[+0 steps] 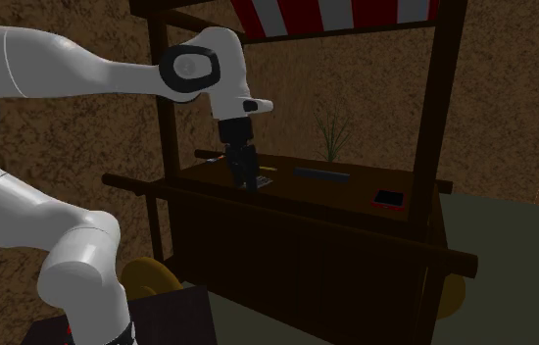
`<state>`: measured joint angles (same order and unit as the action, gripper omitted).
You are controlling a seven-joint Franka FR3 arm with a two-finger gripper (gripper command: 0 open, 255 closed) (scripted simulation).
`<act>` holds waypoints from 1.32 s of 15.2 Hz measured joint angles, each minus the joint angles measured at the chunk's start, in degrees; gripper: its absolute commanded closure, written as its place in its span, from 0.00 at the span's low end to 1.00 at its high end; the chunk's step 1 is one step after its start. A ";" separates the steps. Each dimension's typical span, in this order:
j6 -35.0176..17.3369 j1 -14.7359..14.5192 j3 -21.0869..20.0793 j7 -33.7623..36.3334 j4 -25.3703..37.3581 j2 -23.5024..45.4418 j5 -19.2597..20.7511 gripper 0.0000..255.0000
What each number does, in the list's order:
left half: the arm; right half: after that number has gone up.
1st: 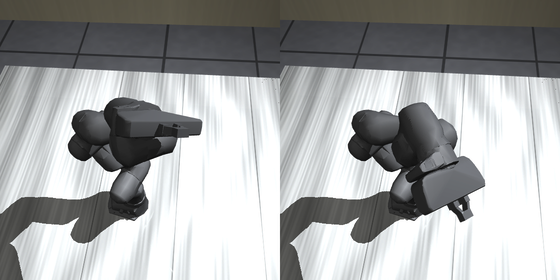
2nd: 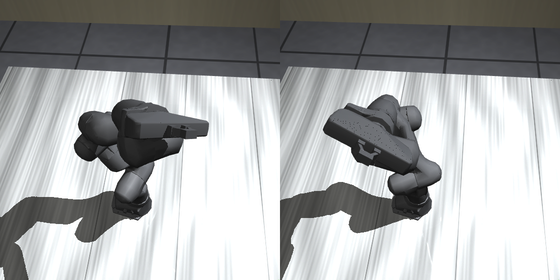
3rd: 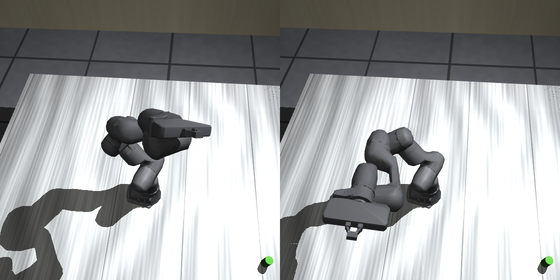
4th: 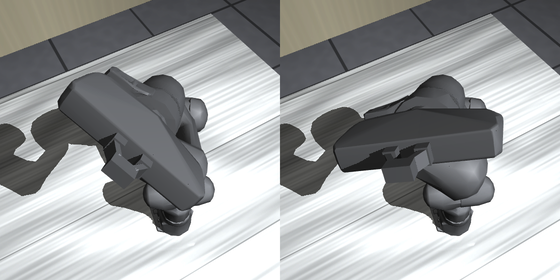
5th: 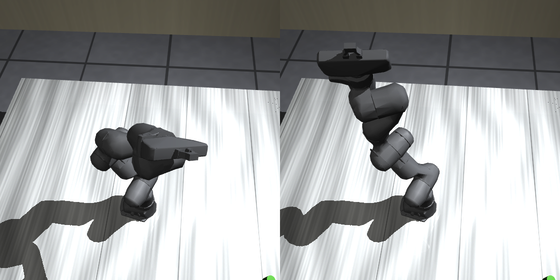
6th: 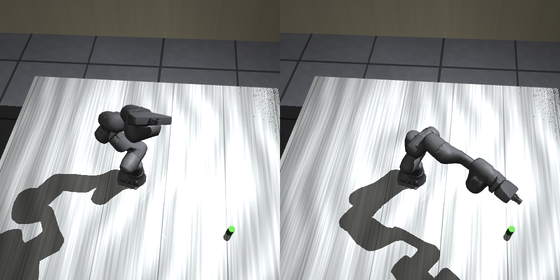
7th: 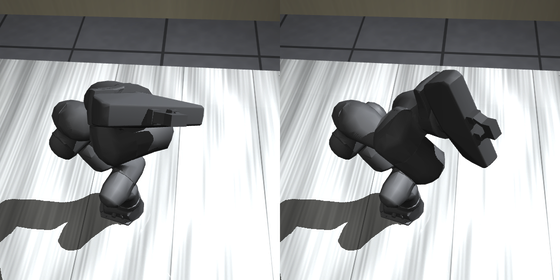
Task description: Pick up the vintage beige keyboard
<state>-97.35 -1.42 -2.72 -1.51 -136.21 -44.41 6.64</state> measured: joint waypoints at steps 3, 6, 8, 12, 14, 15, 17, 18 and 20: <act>-0.18 -0.95 -0.63 -0.94 1.60 2.60 -0.25 0.00; 0.92 -3.08 -2.42 -2.92 6.60 8.43 -0.91 0.00; 1.43 -4.45 -3.74 -4.30 10.28 12.95 -1.24 0.00; 3.34 -7.21 -6.53 -7.03 16.57 20.11 -1.77 0.00; 4.15 -8.37 -7.81 -8.57 19.96 24.08 -1.73 0.00; 5.06 -9.08 -8.60 -9.16 21.52 25.45 -1.83 0.00; 5.48 -9.92 -9.60 -10.02 23.40 27.87 -1.80 0.00; 4.93 -10.12 -9.86 -9.97 23.15 28.38 -1.81 0.00; 3.82 -10.23 -9.97 -10.01 22.16 28.63 -1.81 0.00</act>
<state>-93.53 -11.64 -12.69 -11.52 -114.05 -15.78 4.83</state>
